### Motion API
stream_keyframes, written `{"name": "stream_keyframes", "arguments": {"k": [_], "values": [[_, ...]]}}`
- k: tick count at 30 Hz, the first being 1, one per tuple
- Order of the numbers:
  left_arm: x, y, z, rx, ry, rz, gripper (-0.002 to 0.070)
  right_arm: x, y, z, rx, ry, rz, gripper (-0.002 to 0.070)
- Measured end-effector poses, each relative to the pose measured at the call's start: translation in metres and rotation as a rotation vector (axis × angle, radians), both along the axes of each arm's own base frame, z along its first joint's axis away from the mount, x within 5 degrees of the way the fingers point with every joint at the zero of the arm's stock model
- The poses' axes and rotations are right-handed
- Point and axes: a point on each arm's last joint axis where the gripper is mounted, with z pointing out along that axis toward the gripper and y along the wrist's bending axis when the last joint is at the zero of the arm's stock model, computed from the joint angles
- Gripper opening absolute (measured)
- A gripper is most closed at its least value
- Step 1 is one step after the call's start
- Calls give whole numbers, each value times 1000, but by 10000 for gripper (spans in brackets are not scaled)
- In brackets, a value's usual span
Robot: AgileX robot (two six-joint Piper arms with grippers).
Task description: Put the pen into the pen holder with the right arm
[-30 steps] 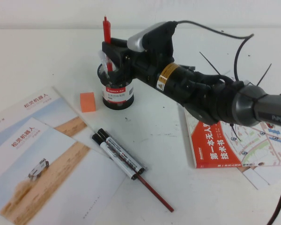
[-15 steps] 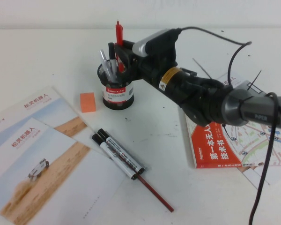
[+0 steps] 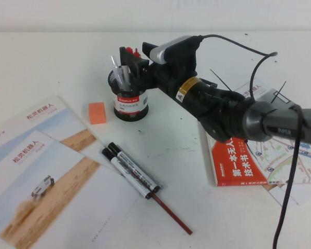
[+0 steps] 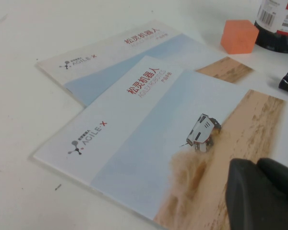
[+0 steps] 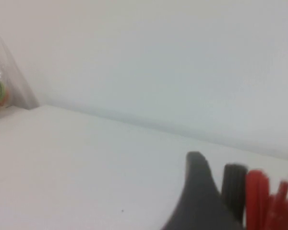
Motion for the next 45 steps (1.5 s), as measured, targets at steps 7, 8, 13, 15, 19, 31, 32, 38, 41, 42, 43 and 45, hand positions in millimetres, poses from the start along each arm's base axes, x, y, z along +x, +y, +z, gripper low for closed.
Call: {"name": "stream_keyframes", "arguments": {"k": [7,8,13,15,19,31,32,38,41,42,43,45], "values": [[0,0,0,0,0,0,-1,-21,-17,59,44,-57,11,57],[0,0,0,0,0,0,-1,-30,-21,72,29,-73,19,30],[0,0,0,0,0,0,-1,-86,-53,129,-80,-128,22,-12],[0,0,0,0,0,0,-1,-111,-70,140,-115,-120,4,-15],[0,0,0,0,0,0,-1,-150,-100,137,-187,-57,-37,-18],[0,0,0,0,0,0,-1,-229,-163,76,-304,229,-152,-19],[0,0,0,0,0,0,-1,-233,-167,73,-313,241,-160,-19],[0,0,0,0,0,0,-1,-252,-194,58,-329,288,-244,-19],[0,0,0,0,0,0,-1,-269,-212,56,-319,289,-306,-19],[0,0,0,0,0,0,-1,-276,-219,56,-312,285,-335,-19],[0,0,0,0,0,0,-1,-282,-226,55,-302,275,-360,-19],[0,0,0,0,0,0,-1,-295,-239,51,-275,254,-423,-19]]}}
